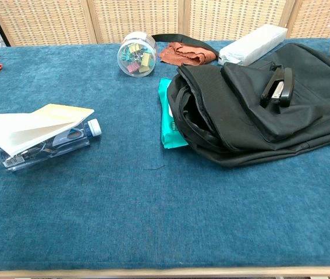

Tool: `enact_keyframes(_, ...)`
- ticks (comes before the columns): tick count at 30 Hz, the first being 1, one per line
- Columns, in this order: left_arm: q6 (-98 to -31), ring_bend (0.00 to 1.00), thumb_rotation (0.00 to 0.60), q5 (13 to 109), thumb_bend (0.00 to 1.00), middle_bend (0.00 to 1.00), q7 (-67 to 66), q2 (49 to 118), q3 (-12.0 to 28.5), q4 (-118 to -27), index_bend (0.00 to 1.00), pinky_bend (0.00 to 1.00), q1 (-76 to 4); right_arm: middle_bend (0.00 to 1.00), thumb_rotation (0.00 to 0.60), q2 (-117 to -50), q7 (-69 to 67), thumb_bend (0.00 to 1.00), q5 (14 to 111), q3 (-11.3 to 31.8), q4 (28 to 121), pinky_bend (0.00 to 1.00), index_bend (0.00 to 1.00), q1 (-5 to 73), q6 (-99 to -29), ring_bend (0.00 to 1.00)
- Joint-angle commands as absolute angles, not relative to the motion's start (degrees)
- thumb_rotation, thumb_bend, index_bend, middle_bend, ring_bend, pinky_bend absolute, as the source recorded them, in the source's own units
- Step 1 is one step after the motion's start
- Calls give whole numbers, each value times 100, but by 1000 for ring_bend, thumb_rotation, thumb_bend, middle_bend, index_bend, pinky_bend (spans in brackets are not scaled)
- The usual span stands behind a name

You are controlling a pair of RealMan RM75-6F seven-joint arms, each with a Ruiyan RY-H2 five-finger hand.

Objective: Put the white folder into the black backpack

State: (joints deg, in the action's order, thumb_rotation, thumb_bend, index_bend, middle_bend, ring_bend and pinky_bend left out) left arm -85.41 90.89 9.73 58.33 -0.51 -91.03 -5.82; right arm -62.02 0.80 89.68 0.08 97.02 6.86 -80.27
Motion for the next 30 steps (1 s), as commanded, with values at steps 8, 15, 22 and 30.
enact_keyframes(8,-8377,0,600,9137,35,0,853,5929,-85,-9046,0,0,-662,0,600,-6216,105,0,8977,-3,9695,0,0,691,-8010,0)
enact_keyframes(15,-7631,0,600,9381,35,0,1247,6727,-150,-7878,0,0,-1186,0,600,-6202,66,0,8939,21,9700,0,0,701,-8000,0)
enact_keyframes(22,-7743,0,600,9639,35,0,2225,7903,-66,-6072,0,0,-1528,0,600,-6190,34,0,8910,28,9693,0,0,697,-7996,0)
enact_keyframes(30,-7734,0,600,9646,35,0,2611,8661,75,-5181,0,0,-1921,0,600,-6220,45,0,8827,48,9650,0,0,722,-7920,0)
